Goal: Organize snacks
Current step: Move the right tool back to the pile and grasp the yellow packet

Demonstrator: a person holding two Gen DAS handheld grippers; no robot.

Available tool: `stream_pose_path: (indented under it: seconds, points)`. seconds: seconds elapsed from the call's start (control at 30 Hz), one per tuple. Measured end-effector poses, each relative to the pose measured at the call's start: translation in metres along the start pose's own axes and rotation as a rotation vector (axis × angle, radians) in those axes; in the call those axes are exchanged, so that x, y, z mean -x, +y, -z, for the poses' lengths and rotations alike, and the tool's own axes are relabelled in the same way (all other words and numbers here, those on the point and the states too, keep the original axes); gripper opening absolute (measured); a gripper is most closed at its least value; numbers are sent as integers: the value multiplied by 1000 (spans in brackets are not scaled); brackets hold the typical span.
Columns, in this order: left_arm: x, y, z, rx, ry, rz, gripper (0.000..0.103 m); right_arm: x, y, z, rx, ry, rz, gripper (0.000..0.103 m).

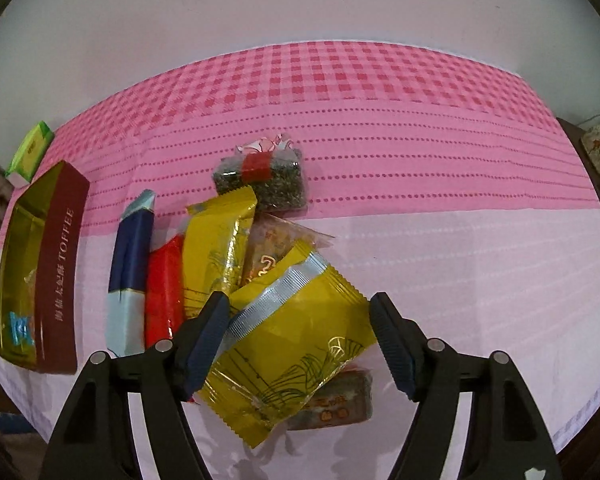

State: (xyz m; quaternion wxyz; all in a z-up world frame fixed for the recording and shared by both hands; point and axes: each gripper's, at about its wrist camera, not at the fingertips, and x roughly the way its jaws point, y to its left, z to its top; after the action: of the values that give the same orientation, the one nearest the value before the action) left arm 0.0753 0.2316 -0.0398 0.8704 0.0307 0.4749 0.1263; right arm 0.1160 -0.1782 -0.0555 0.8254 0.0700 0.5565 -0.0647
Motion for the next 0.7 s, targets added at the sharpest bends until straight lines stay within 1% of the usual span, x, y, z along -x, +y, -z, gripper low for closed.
stream_pose_path:
  seconds: [0.1, 0.17, 0.23, 0.3, 0.4, 0.5, 0.6, 0.7]
  points:
    - [-2, -5, 2, -17, 6, 2, 80, -1, -4, 0, 30, -3, -3, 70]
    - [-2, -10, 4, -30, 6, -1, 80, 0, -8, 0, 59, -17, 21, 70]
    - [-1, -13, 5, -38, 4, 2, 80, 2, -14, -2, 93, -34, 67, 70]
    - [2, -17, 5, -47, -8, 6, 80, 4, -20, -4, 95, -36, 83, 70]
    - [8, -23, 5, -61, -26, 13, 80, 15, -28, -5, 66, -50, 55, 70]
    - [14, -31, 5, -79, -43, 22, 80, 22, -28, -2, 35, -31, 24, 70]
    - [17, -34, 6, -90, -55, 32, 80, 26, -26, 4, -15, 8, -10, 70]
    - [17, -36, 7, -96, -57, 37, 80, 25, -26, 6, -94, 67, -73, 70]
